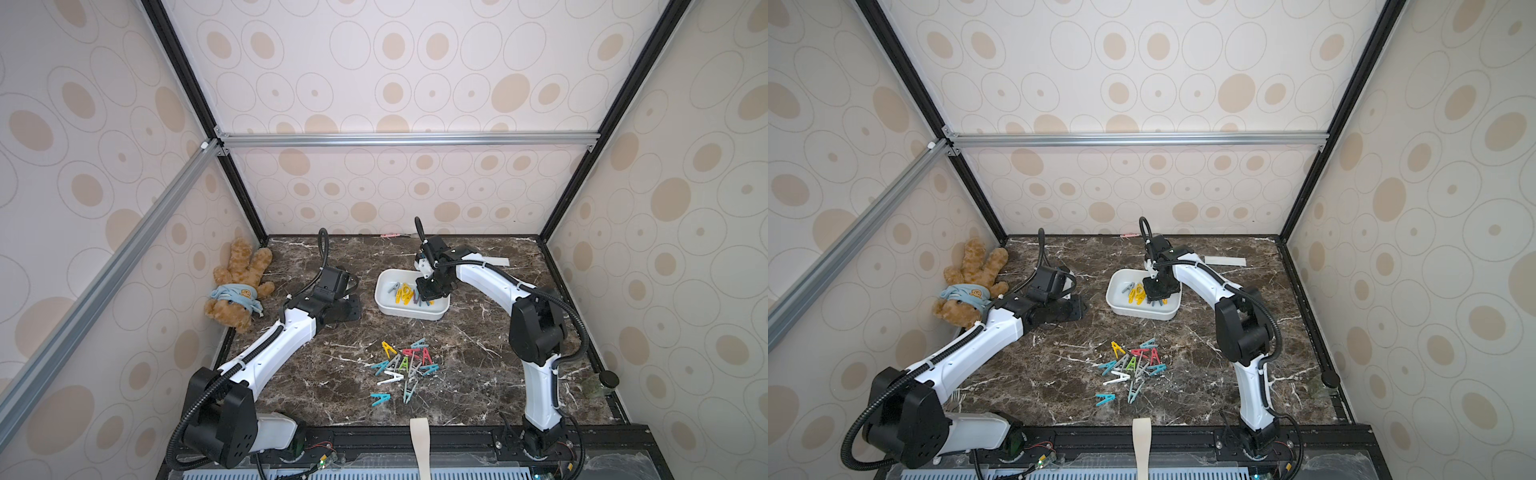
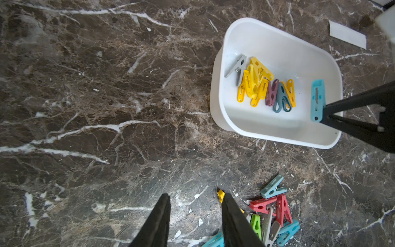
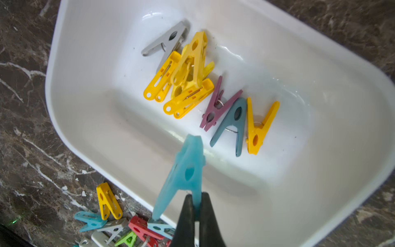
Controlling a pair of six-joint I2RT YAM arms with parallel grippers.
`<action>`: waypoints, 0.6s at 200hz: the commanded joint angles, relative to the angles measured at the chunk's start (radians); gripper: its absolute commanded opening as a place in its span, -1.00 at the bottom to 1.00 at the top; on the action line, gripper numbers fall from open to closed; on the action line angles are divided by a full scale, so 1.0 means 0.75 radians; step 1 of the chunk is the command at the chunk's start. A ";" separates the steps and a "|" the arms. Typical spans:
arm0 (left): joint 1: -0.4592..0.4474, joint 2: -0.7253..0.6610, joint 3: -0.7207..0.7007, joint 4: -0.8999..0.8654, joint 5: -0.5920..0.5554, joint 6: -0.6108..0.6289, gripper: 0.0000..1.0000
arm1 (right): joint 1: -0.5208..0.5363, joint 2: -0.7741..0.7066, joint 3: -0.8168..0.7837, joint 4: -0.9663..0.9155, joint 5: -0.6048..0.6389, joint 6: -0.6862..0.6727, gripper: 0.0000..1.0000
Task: Put the clothespins into the storage box
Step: Place the clothespin in the storage box.
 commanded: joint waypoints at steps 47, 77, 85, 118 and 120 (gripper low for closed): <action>0.009 -0.081 -0.090 -0.087 0.023 -0.025 -0.19 | -0.010 0.151 0.133 0.010 -0.038 -0.012 -0.92; 0.008 -0.086 -0.118 -0.082 0.051 -0.022 -0.15 | -0.010 0.139 0.160 0.003 0.003 -0.019 -0.69; 0.008 -0.085 -0.124 -0.083 0.065 -0.017 -0.13 | -0.011 0.135 0.171 -0.008 0.015 -0.024 -0.64; 0.008 -0.108 -0.152 -0.092 0.096 -0.001 -0.03 | -0.010 0.074 0.161 -0.033 0.028 -0.033 -0.46; 0.006 -0.110 -0.154 -0.094 0.097 -0.001 -0.03 | -0.011 0.069 0.159 -0.034 0.028 -0.033 -0.46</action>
